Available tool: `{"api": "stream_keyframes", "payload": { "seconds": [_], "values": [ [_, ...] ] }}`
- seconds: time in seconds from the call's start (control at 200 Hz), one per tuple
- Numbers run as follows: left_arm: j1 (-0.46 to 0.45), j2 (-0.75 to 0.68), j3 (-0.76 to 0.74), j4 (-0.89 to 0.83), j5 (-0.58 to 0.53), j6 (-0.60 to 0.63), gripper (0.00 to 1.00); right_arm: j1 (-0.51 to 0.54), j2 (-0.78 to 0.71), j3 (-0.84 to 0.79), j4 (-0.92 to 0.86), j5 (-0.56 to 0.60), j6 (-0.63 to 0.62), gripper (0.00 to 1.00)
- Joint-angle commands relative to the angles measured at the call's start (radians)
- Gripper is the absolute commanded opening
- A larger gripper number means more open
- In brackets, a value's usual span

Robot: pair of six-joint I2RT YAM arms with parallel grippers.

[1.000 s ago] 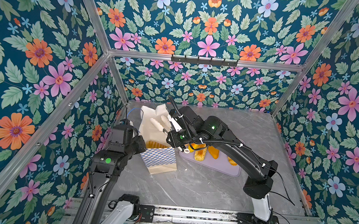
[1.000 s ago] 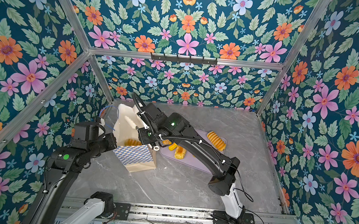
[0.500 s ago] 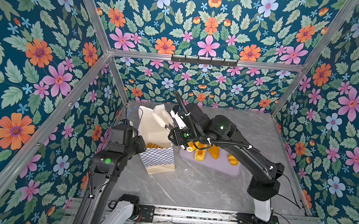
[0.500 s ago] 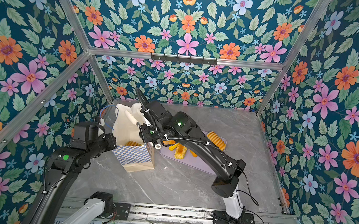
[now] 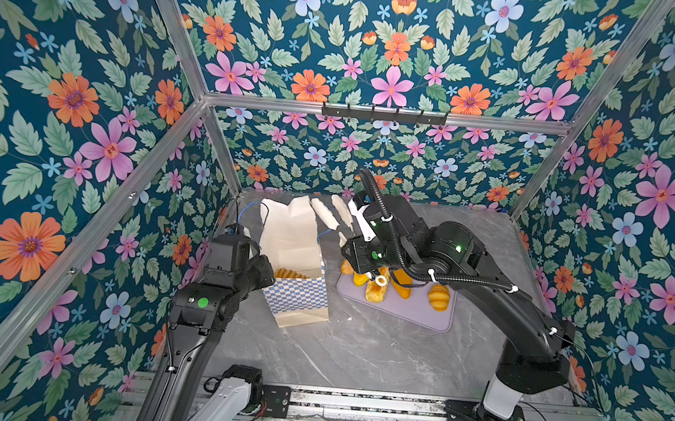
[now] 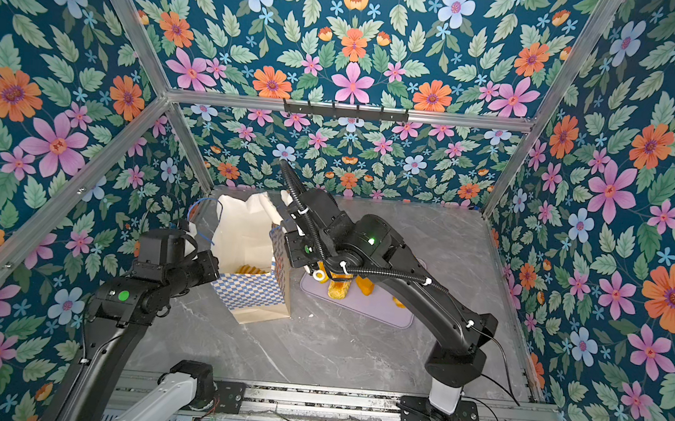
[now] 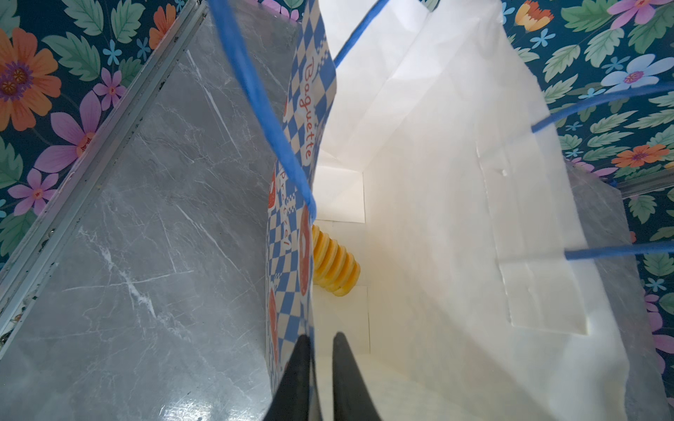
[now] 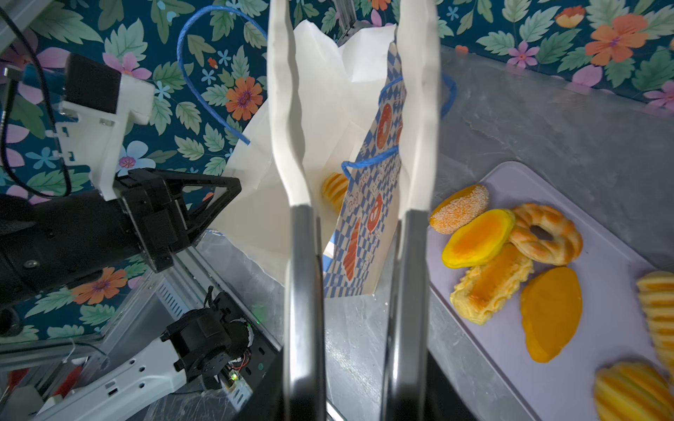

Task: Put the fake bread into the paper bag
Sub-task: 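Move the empty tongs back over the lilac tray with the right gripper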

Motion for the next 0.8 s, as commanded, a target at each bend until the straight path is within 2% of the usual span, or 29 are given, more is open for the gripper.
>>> {"api": "stream_keyframes", "payload": {
  "seconds": [0.0,0.155,0.41,0.54,0.795],
  "values": [
    [0.000,0.000,0.008,0.003,0.001,0.005,0.16,-0.020,-0.066,-0.073,0.057,0.056,-0.003,0.42],
    [0.000,0.001,0.007,0.000,0.000,0.005,0.16,-0.087,-0.201,-0.242,0.113,0.015,0.032,0.42],
    [0.000,0.001,0.019,-0.002,-0.007,0.007,0.16,-0.254,-0.437,-0.603,0.195,-0.077,0.121,0.42],
    [0.000,0.004,0.022,-0.002,-0.005,0.008,0.16,-0.362,-0.552,-0.787,0.226,-0.161,0.170,0.42],
    [0.000,0.012,0.021,-0.001,0.001,0.008,0.16,-0.503,-0.673,-1.009,0.247,-0.251,0.202,0.42]
  ]
}}
